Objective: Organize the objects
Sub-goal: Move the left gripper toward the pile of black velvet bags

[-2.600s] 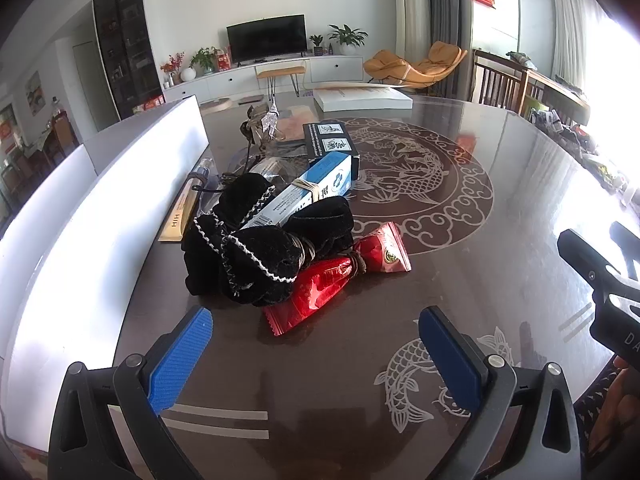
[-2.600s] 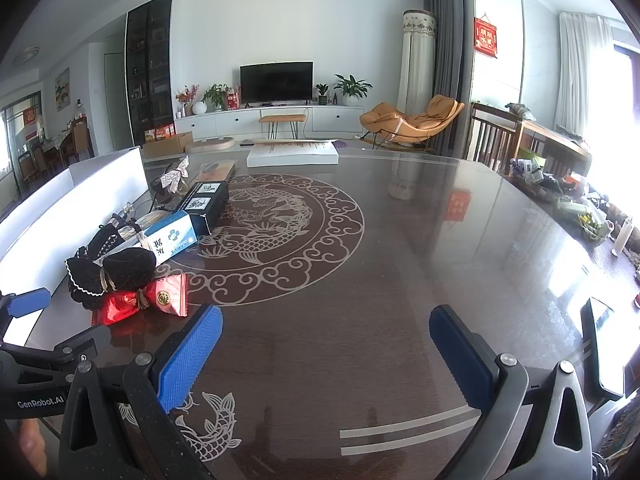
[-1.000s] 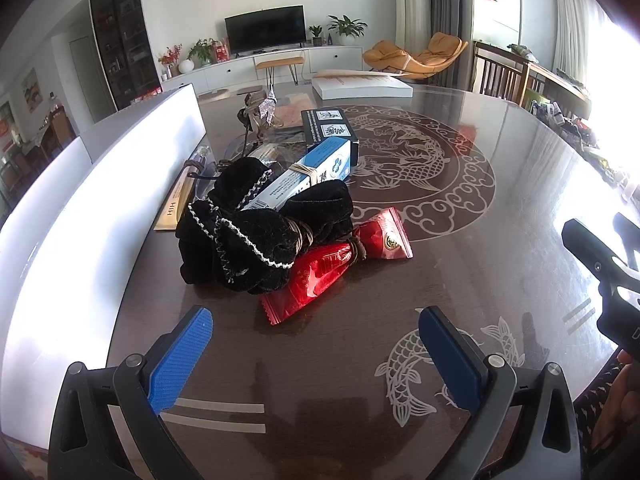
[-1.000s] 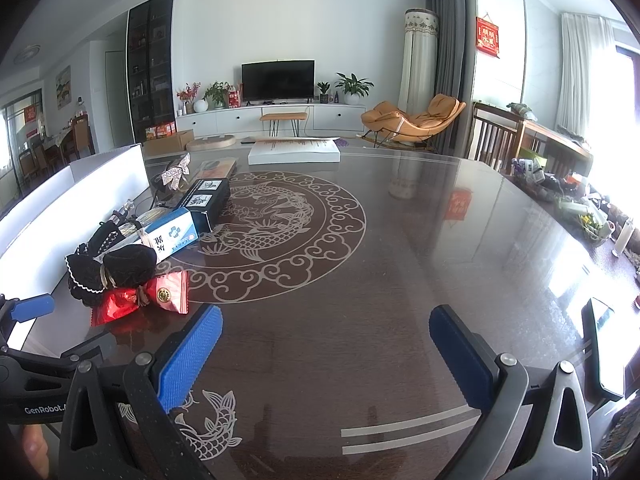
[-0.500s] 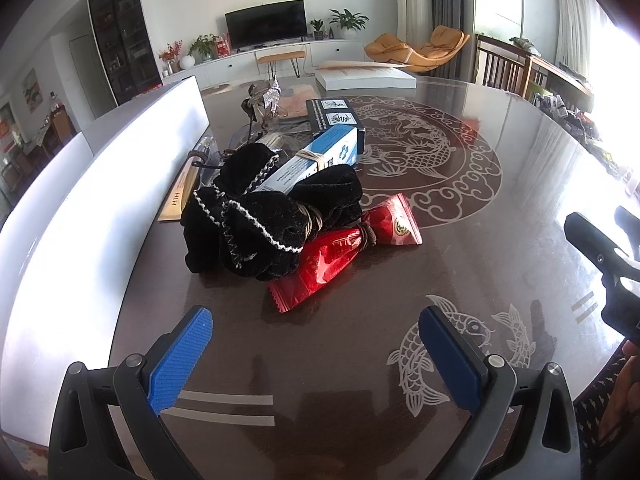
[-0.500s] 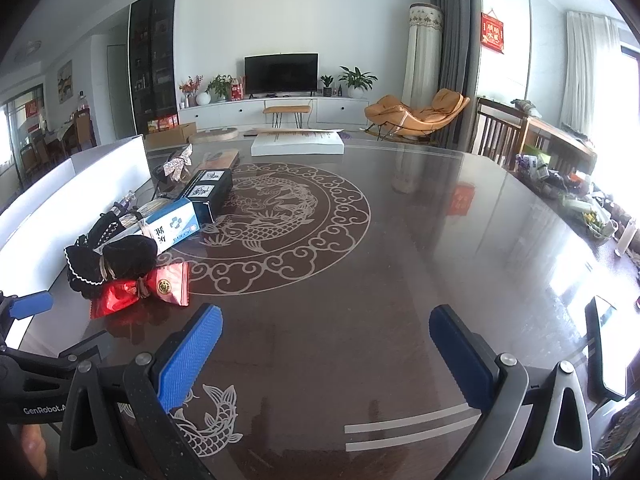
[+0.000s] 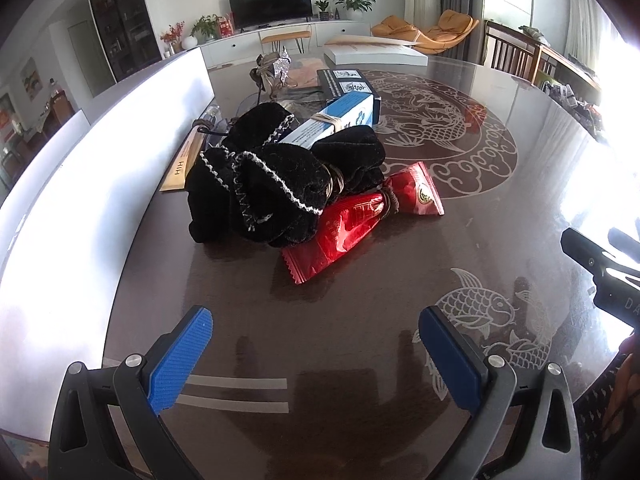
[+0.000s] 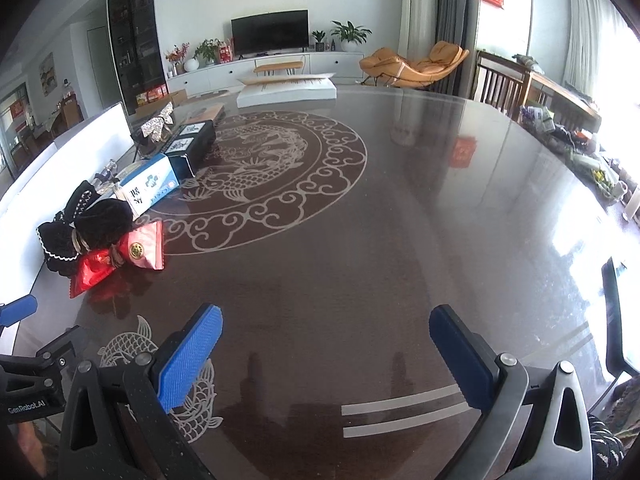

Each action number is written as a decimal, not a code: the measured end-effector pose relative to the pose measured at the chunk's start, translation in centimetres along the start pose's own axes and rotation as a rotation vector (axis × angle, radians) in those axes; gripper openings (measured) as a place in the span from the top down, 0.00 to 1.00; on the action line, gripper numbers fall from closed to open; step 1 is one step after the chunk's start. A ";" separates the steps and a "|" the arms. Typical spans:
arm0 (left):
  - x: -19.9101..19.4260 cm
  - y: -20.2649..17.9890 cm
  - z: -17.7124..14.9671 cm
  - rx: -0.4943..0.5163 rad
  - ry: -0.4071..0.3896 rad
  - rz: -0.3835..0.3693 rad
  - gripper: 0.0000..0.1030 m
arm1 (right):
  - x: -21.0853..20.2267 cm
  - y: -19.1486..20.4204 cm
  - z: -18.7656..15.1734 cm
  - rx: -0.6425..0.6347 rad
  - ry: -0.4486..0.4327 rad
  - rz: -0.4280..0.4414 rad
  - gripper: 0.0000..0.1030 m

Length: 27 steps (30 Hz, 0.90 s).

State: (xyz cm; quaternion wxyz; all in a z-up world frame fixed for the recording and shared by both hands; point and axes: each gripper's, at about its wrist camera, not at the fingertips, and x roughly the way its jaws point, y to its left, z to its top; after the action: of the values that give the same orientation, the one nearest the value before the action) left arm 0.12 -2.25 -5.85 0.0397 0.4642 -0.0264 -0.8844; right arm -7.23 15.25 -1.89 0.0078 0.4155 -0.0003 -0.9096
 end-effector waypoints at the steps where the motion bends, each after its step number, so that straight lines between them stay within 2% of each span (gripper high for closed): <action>1: 0.1 0.0 0.0 0.001 0.006 0.000 0.00 | 0.4 -0.2 -0.1 0.008 0.018 -0.004 0.00; 12: 1.2 -0.5 -0.1 0.020 0.040 0.003 0.00 | 1.5 -1.1 -0.7 0.039 0.090 -0.012 0.00; 27: 1.4 -0.2 -0.2 -0.005 0.037 -0.020 0.00 | 2.0 -0.8 -0.8 0.023 0.107 -0.024 0.00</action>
State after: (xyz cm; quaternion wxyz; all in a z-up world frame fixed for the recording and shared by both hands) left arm -0.51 -2.16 -7.18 0.0324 0.4808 -0.0186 -0.8760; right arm -7.91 15.99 -3.93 -0.0077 0.4638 -0.0053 -0.8859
